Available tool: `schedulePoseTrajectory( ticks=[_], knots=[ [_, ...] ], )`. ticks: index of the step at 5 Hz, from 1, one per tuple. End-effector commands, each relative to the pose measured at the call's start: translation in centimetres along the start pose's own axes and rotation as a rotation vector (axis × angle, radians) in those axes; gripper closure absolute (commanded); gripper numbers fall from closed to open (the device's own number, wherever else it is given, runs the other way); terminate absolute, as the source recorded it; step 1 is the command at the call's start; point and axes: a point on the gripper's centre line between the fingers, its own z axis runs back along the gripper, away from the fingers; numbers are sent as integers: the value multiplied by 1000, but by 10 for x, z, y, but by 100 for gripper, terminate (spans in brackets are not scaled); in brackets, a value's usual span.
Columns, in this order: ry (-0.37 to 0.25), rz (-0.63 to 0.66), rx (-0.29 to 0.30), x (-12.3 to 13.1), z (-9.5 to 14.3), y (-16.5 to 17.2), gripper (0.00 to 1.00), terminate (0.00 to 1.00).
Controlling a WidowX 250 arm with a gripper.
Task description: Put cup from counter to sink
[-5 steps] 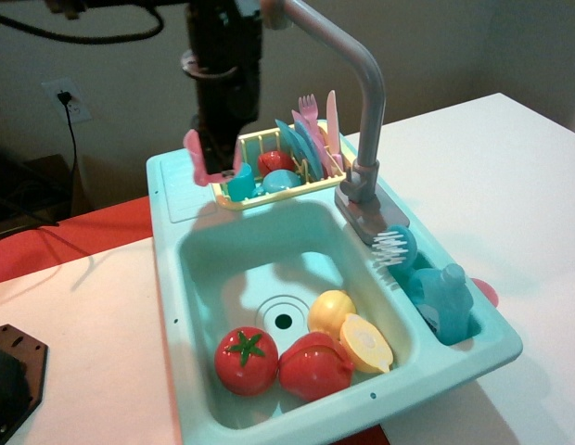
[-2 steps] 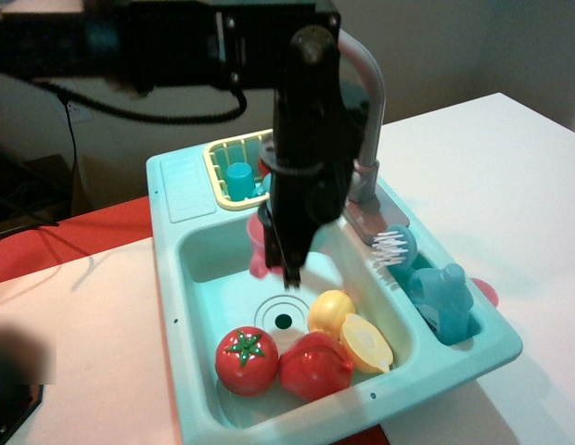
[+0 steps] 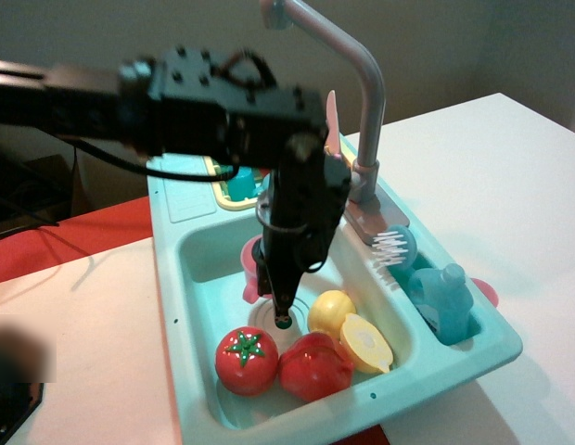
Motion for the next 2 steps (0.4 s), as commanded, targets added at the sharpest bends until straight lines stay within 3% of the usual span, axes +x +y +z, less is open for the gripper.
schedulePoseTrajectory(
  ticks=[1,2],
  knots=[
    [2,29,1,1,-25,10,100,0],
    [34,33,23,0,-24,18,0,0]
  ],
)
